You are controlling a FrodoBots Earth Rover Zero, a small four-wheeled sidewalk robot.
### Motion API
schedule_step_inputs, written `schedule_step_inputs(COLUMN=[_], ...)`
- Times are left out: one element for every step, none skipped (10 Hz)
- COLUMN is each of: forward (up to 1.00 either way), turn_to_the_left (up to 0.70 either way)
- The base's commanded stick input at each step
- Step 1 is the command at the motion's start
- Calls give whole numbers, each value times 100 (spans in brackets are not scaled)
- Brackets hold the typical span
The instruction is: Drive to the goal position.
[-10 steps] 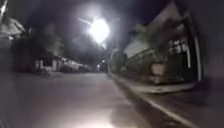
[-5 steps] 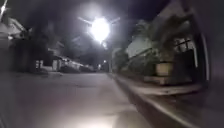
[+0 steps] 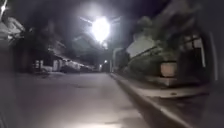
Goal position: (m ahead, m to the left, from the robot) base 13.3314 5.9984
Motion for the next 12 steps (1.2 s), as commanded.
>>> schedule_step_inputs(forward=[50,50,50,50,50,50,50,50,50,50,50,50], turn_to_the_left=[0,0,0,0,0,0,0,0,0,0,0,0])
